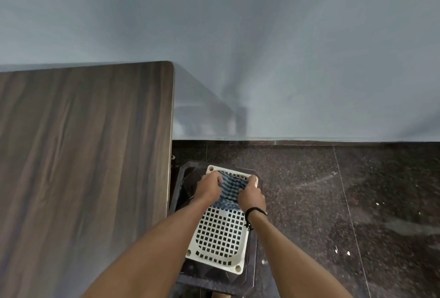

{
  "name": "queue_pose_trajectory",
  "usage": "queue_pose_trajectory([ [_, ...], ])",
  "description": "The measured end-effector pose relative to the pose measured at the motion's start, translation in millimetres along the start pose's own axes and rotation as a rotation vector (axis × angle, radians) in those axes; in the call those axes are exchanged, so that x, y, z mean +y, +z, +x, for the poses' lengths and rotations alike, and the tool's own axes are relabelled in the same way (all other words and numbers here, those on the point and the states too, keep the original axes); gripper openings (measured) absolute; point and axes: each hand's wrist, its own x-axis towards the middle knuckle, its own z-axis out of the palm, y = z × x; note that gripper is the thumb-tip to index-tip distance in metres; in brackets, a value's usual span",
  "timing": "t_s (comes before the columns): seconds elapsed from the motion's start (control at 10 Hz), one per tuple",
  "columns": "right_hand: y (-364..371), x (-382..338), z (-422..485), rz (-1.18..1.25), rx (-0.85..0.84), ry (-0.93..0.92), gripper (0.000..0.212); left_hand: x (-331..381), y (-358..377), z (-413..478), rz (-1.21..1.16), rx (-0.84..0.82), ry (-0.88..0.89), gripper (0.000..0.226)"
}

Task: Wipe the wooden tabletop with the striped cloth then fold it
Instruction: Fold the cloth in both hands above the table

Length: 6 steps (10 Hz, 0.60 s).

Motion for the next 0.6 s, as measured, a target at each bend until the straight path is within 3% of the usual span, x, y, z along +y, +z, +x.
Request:
queue_pose_trajectory([
  [0.2,4,8,-1,-0.192,0.075,-0.120,0.046,-1,3,-1,0.257,-0.016,0.170,0.022],
  [0.4,-13,-3,-17,-0.282,0.132,-0.197,0.036,15,-14,-21,0.456,-0.042,0.143,0.026],
  [0.5,-28,-32,-25,-0.321,0.170,-0.230,0.038,28,-53,-34,0.440,-0.010,0.168,0.026],
  [0.6,-56,-91,-39,-0.230,0.258,-0.305,0.037,51,-119,-46,0.388,0.178,0.280,0.020],
])
